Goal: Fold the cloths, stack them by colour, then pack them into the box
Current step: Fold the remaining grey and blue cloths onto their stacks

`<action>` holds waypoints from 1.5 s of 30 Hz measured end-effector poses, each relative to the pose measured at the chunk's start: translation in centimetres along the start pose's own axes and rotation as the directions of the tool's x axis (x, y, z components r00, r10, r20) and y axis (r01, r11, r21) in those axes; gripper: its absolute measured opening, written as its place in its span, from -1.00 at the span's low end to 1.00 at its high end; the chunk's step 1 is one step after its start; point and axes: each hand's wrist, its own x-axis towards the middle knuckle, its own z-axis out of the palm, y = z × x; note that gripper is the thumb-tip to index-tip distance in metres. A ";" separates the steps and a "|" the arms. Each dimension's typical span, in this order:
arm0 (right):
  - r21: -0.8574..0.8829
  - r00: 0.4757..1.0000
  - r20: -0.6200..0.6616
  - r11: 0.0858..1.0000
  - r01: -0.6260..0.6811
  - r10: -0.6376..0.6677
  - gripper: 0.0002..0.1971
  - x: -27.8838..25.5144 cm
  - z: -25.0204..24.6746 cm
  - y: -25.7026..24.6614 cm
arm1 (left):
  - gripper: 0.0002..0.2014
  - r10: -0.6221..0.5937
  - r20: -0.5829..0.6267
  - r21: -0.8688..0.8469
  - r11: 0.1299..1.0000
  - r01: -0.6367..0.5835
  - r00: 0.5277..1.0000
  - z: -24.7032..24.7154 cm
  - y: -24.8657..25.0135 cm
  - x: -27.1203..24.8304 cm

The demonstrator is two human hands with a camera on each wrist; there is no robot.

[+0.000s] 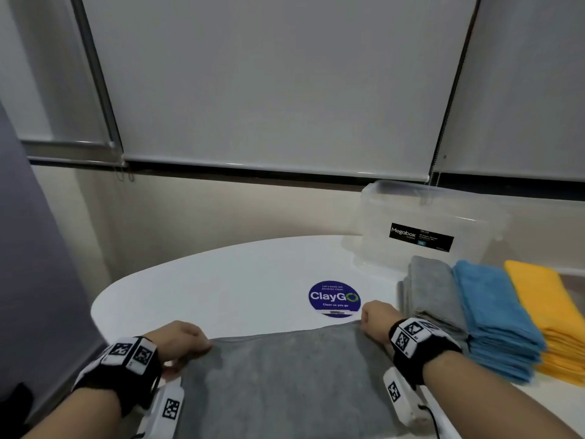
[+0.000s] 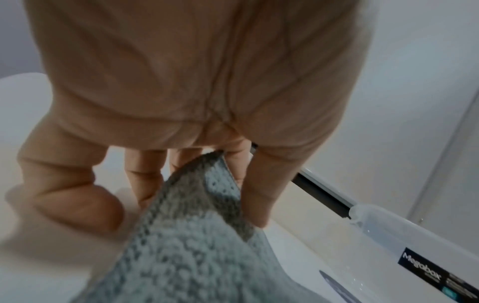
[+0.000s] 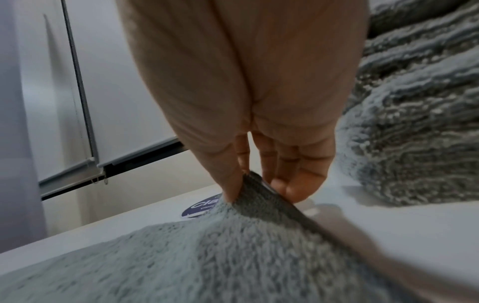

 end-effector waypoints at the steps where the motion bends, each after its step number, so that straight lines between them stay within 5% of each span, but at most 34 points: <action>1: 0.016 1.000 -0.001 1.000 -0.002 0.002 -0.77 0.2 0.3 0.1 | -0.79 0.016 0.003 0.019 1.000 -0.016 1.000 0.2 0.1 0.2; 4: 0.098 0.998 -0.062 0.995 0.001 0.005 -0.69 0.2 0.8 0.5 | -0.77 0.057 -0.026 0.075 0.996 -0.055 0.998 0.4 -0.1 0.8; 9: 0.428 0.932 -0.359 0.880 0.207 -0.045 -0.71 -2.0 -0.9 2.3 | -0.78 0.173 -0.135 -0.189 0.962 -0.197 0.976 -1.1 0.1 0.6; 14: 0.672 0.880 -0.476 0.648 0.358 0.007 -0.84 -7.2 -5.4 6.1 | -0.71 0.443 -0.277 -0.327 0.790 -0.518 0.852 -1.9 4.7 -2.1; 19: 0.697 0.833 -0.547 0.600 0.393 0.089 -0.91 -12.9 -8.1 10.0 | -0.76 0.590 -0.314 -0.351 0.656 -0.669 0.744 -0.4 10.1 -3.9; 31: 0.724 0.747 -0.591 0.608 0.324 0.305 -0.78 -24.7 -8.4 17.9 | -0.79 0.745 -0.108 -0.529 0.518 -0.672 0.659 7.6 16.7 -6.8; 35: 0.736 0.727 -0.596 0.594 0.325 0.341 -0.85 -28.5 -8.4 19.1 | -0.87 0.806 0.008 -0.541 0.501 -0.676 0.592 8.8 17.4 -8.1; 38: 0.730 0.750 -0.577 0.617 0.296 0.323 -0.92 -30.6 -8.2 20.1 | -0.49 0.830 0.113 -0.467 0.529 -0.708 0.546 8.5 17.2 -8.6; 40: 0.726 0.779 -0.554 0.628 0.280 0.294 -0.92 -31.3 -8.1 20.5 | -0.46 0.823 0.194 -0.441 0.560 -0.702 0.534 8.3 16.9 -8.8; 45: 0.790 0.853 -0.418 0.588 0.172 0.311 -0.89 -29.6 -7.2 22.1 | -0.60 0.674 0.363 -0.485 0.726 -0.487 0.643 9.2 17.3 -7.4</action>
